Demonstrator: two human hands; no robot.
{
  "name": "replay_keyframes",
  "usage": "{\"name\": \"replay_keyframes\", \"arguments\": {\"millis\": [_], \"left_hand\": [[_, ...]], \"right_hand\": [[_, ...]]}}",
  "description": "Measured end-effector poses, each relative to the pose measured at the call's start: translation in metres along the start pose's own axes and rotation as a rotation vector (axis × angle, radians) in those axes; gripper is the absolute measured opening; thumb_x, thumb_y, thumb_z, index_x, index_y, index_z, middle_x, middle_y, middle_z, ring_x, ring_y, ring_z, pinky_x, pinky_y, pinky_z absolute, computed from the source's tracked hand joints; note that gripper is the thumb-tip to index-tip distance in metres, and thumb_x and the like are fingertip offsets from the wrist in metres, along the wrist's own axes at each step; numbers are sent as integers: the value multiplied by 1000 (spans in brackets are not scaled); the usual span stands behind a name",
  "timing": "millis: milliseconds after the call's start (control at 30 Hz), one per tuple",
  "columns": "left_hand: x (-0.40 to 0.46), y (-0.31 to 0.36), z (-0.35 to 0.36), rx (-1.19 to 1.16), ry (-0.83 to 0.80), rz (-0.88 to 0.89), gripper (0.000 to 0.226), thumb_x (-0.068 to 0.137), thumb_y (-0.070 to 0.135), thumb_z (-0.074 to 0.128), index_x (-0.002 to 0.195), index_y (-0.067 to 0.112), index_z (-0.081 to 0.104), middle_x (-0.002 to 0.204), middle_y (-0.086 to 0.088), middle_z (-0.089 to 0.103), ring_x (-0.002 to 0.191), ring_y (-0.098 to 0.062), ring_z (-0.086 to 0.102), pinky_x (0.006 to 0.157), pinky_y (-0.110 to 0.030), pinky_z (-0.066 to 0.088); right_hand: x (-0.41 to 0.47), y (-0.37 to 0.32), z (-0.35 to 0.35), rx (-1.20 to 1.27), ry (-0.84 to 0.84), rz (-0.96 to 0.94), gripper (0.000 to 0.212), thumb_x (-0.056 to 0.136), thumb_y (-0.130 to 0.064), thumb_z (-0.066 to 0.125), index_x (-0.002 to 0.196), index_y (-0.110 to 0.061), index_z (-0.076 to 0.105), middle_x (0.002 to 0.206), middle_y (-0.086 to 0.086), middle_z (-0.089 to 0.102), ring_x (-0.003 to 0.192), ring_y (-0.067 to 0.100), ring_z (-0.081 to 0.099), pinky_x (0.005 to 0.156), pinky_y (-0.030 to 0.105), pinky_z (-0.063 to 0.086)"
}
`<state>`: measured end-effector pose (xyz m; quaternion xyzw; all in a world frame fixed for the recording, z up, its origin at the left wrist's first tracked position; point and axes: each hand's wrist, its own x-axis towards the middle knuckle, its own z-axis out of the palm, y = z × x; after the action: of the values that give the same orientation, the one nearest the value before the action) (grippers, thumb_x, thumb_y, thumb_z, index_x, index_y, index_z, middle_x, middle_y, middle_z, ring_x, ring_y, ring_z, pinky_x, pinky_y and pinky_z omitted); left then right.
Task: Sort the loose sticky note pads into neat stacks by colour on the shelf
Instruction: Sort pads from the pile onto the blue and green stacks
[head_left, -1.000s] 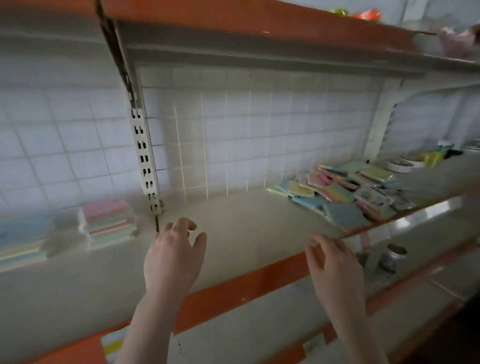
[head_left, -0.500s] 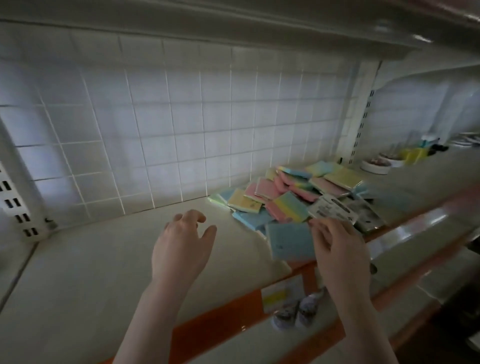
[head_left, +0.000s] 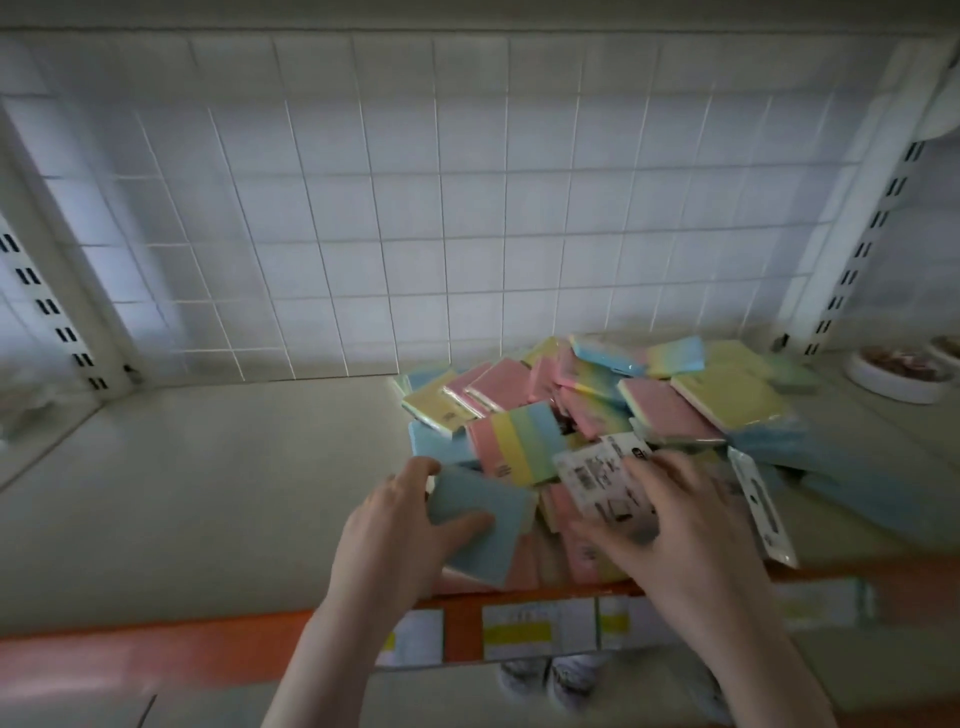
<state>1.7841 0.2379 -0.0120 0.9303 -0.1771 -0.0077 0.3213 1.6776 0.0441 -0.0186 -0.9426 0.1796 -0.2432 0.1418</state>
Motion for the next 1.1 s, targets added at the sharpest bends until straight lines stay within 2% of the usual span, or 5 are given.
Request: {"name": "replay_keyframes", "arguments": {"millis": [300, 633, 767, 967, 1100], "left_hand": [[-5, -5, -2, -108, 0, -106, 74, 73, 45, 74, 136, 27, 42, 84, 15, 50, 86, -18, 57, 79, -37, 52], [3, -22, -12, -295, 50, -148, 52, 63, 37, 83, 106, 16, 62, 85, 1, 62, 80, -22, 59, 73, -35, 51], [4, -25, -14, -549, 68, -115, 29, 60, 30, 75, 82, 21, 59, 84, -8, 66, 79, -29, 61, 72, -40, 51], [-6, -22, -24, -733, 189, -59, 20, 79, 20, 72, 83, 10, 54, 76, -7, 56, 73, -23, 51, 61, -32, 41], [-15, -28, -37, -826, 284, -62, 16, 87, 14, 66, 86, 8, 51, 82, -11, 53, 77, -22, 51, 66, -36, 43]], "right_hand": [[4, -10, -16, -113, -151, -41, 61, 76, -59, 56, 129, -29, 46, 125, -11, 48, 117, 16, 42, 99, 30, 37], [18, 0, -34, 107, -71, 9, 22, 83, -13, 58, 105, -18, 63, 64, -5, 53, 54, 6, 48, 50, 18, 34], [16, 16, -26, 304, 67, 150, 19, 81, -14, 69, 98, -6, 68, 79, 4, 69, 67, 17, 59, 58, 30, 47], [20, 10, -22, 567, 210, 154, 20, 86, -15, 65, 105, -8, 64, 101, -2, 64, 86, 10, 58, 59, 12, 39], [25, -9, -16, 726, 117, 117, 14, 87, -17, 63, 95, -5, 61, 90, 4, 65, 84, 21, 61, 59, 22, 43]]}}
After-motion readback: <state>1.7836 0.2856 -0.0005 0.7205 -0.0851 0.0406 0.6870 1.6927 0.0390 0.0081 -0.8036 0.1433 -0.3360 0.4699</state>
